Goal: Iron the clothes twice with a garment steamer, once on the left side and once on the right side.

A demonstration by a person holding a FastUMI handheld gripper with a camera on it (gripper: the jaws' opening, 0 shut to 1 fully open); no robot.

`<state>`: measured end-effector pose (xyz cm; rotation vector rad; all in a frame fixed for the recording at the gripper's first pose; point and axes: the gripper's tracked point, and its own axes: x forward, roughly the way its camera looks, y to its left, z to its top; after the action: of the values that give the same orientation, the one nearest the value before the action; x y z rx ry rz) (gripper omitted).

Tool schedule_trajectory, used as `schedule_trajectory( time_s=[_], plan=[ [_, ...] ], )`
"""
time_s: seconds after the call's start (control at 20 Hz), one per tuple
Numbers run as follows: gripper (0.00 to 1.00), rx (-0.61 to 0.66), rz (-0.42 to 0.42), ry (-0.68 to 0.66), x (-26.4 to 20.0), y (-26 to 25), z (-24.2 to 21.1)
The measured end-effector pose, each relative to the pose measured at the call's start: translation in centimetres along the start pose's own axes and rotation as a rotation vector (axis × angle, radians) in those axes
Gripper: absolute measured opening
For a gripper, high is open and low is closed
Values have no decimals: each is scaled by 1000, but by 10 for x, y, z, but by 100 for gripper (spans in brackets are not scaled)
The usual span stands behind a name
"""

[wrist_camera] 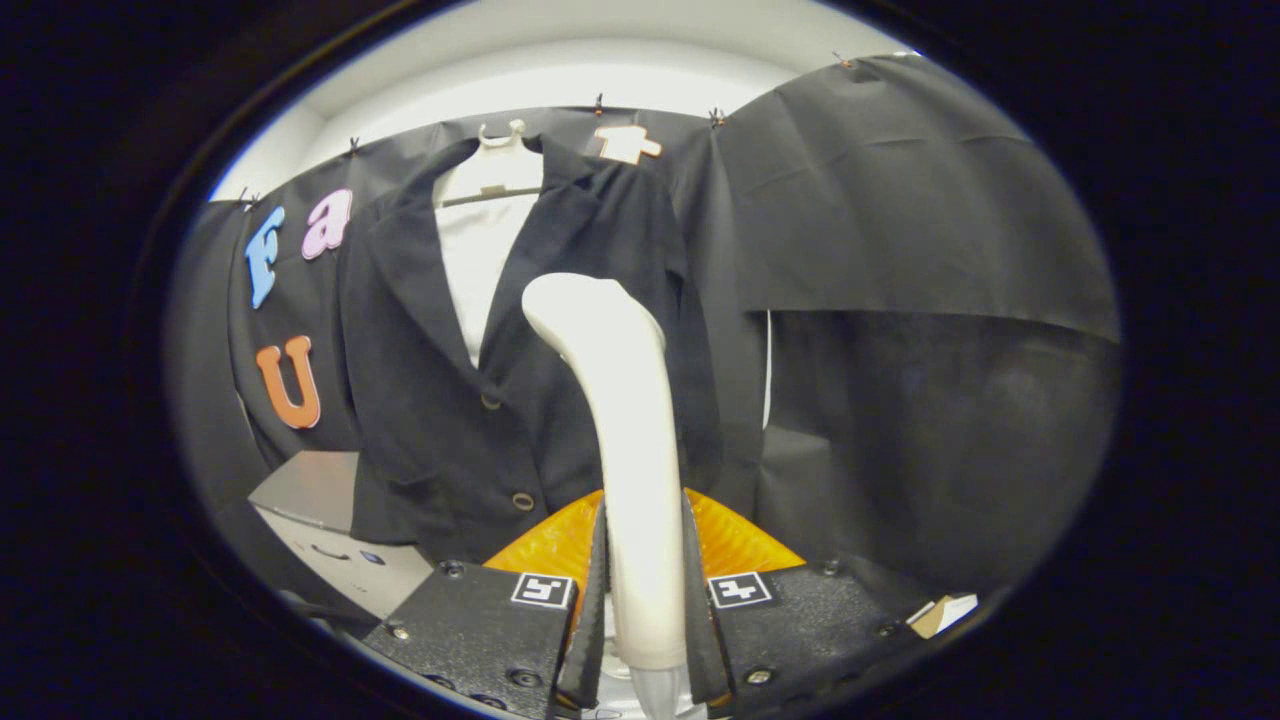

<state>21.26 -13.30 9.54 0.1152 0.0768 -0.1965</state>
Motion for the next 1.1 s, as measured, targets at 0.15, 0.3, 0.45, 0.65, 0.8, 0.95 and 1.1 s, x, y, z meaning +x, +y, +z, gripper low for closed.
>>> schedule_trajectory(
  time_s=[0.15,0.3,0.45,0.65,0.8,0.95,1.1],
  plan=[
    [36,-12,16,-18,21,4,24],
    [36,-27,29,-22,41,12,34],
    [36,-48,21,-11,53,21,32],
    [36,-71,-6,-14,59,24,25],
    [36,-89,-21,-16,60,26,20],
    [36,-97,-24,-5,58,27,10],
    [36,-109,-30,11,56,28,-3]
  ],
)
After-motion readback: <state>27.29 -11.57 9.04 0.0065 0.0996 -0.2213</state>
